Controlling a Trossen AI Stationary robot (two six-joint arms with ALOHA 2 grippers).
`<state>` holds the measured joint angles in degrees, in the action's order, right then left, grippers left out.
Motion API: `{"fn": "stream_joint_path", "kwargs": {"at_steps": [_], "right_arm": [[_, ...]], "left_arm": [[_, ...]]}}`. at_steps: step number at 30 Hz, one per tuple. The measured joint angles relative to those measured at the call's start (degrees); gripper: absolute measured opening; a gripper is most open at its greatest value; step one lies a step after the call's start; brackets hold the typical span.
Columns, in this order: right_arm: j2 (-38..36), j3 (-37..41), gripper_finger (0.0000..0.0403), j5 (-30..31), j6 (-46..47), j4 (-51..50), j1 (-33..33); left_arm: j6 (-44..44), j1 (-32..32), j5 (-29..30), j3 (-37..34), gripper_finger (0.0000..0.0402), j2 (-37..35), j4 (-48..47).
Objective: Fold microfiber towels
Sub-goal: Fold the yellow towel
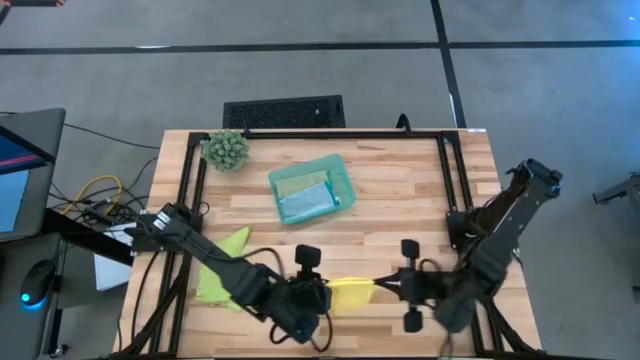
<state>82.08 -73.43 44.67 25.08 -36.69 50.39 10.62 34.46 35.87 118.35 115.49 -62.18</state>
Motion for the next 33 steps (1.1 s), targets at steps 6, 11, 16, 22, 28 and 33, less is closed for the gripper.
{"fn": "stream_joint_path", "kwargs": {"at_steps": [6, 11, 16, 22, 28, 33], "right_arm": [[7.3, 0.0, 0.0011, -14.6, 4.6, -3.1, -6.2], [10.0, 3.1, 0.0009, -15.9, 3.6, -2.6, -12.7], [8.5, 10.7, 0.0009, -17.6, 5.0, -1.5, -23.5], [5.7, 19.4, 0.0010, -21.2, 3.4, 3.9, -36.9], [5.7, 27.5, 0.0026, -26.6, -2.5, 15.1, -42.0], [4.0, 28.3, 0.0064, -24.0, -4.1, 16.3, -42.3]], "left_arm": [[0.0, -3.9, -11.9, -11.2, 0.0062, 0.1, 8.2], [0.6, -7.7, -6.9, -15.6, 0.0148, -0.1, 6.9], [0.8, -11.7, -0.9, -18.4, 0.0219, -0.5, 0.0], [7.4, -15.0, 7.7, -25.4, 0.0248, -2.7, -1.9], [11.7, -12.8, 5.0, -41.2, 0.0249, -11.1, 17.7], [13.3, -11.5, -0.1, -55.9, 0.0249, -14.3, 50.4]]}}
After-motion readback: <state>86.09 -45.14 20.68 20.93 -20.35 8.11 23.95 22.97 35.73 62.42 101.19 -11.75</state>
